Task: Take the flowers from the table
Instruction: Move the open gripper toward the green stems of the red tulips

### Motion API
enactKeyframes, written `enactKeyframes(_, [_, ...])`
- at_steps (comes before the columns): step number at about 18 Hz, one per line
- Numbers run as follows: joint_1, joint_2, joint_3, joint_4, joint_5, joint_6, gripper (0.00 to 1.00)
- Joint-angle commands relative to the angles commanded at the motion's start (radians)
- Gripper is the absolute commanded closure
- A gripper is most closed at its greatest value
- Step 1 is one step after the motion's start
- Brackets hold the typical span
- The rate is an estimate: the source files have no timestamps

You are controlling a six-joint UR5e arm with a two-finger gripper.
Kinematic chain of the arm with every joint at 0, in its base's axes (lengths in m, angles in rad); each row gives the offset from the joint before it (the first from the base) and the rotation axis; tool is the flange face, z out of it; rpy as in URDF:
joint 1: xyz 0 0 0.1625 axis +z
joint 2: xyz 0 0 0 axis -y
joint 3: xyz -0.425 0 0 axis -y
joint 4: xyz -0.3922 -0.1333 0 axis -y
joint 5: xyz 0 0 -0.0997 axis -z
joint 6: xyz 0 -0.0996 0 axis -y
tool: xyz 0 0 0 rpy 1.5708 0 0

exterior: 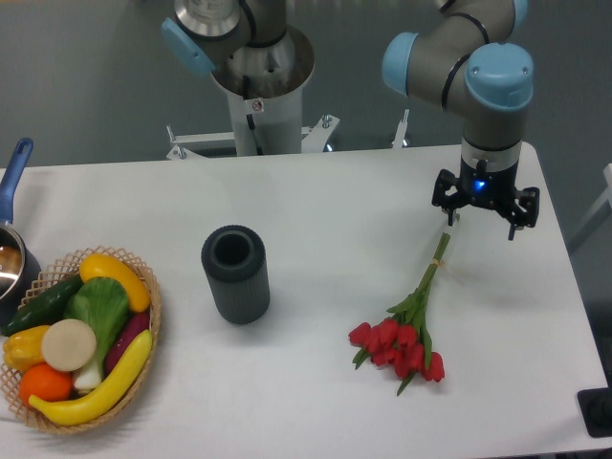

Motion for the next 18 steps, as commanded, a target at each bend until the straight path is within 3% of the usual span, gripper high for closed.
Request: enactKeyframes(18, [-0.025, -0.009, -0.031, 0.003, -0.005, 0.0, 0.0])
